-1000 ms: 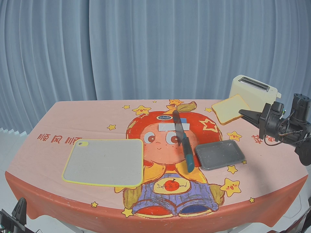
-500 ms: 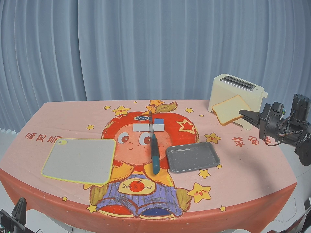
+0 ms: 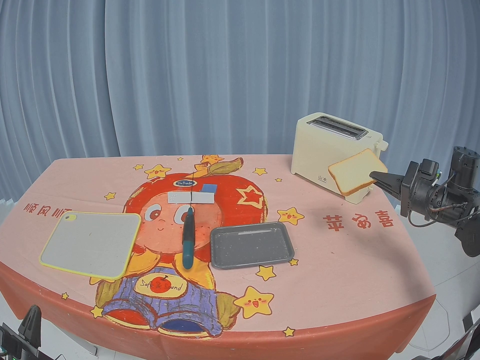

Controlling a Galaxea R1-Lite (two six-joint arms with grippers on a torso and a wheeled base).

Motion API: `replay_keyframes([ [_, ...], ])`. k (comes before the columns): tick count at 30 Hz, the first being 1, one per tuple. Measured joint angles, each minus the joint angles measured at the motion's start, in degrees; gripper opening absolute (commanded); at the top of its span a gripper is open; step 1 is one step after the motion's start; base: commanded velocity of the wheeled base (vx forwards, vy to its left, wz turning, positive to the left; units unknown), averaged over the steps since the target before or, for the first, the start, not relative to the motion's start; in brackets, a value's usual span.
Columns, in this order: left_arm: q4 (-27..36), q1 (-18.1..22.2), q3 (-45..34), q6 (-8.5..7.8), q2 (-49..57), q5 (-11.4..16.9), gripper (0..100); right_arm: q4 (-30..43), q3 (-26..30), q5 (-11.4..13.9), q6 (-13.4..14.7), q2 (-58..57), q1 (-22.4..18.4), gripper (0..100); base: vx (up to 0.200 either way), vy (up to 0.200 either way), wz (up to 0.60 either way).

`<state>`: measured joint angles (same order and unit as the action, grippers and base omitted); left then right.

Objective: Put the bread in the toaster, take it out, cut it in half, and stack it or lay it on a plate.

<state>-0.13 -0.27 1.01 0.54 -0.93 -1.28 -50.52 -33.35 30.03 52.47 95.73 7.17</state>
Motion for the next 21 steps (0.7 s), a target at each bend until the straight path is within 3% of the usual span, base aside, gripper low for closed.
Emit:
replay_keyframes([
  [8,-0.02,-0.02,0.0,0.0,0.0,0.2,0,-0.04,0.09,0.0,-0.24,0.02,0.0,0,0.0,0.0,0.0],
  [12,-0.02,0.0,0.0,0.0,0.0,0.22,0,0.0,0.2,0.0,-1.58,0.29,0.02,0,0.0,0.0,0.0],
  [17,0.0,0.0,0.0,-0.02,0.0,0.24,0,0.0,0.67,-0.04,-5.73,1.06,0.05,0,0.0,0.0,0.0],
  [21,-0.02,0.0,0.0,-0.02,0.0,0.24,0,-0.04,0.85,-0.09,-6.29,1.18,0.05,0,0.0,0.0,0.0],
])
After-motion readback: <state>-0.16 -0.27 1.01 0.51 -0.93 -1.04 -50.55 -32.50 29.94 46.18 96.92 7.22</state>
